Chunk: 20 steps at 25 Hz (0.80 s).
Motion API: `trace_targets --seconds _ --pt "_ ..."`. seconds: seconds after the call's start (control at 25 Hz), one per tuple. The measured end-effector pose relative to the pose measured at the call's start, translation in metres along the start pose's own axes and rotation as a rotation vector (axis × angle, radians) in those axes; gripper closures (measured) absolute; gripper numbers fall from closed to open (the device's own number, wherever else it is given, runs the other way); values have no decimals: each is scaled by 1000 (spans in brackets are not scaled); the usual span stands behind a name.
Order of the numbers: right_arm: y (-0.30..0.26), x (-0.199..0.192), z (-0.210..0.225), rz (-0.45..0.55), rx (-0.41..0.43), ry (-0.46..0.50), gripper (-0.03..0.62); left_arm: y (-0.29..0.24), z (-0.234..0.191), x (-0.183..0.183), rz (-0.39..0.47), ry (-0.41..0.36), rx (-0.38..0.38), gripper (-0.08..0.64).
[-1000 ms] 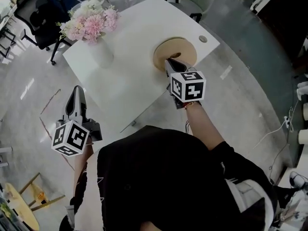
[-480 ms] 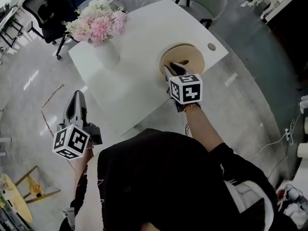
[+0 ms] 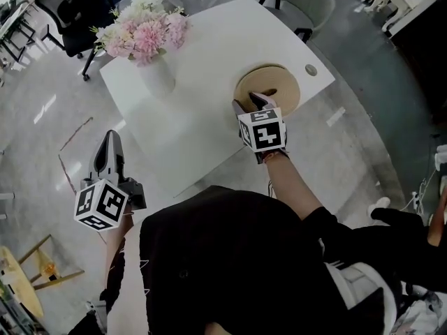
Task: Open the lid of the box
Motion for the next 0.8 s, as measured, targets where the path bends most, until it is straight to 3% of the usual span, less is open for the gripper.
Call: trace_targets --seconds 0.36,0.8 --pt "-15 0 -11 -51 -38 98 380 3 -7 -1 8 12 21 549" --pt "-24 -6 -15 -55 -139 171 437 6 -11 -6 12 19 21 549"
Point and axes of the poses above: the fingertips, and each gripper's own axes: y backward along the fingers, z to its right, x out of its top, the point moved 10 cm from there along y, backward along the fingers, and after that the axes turned 3 degrees about x, right-handed, at the moved point
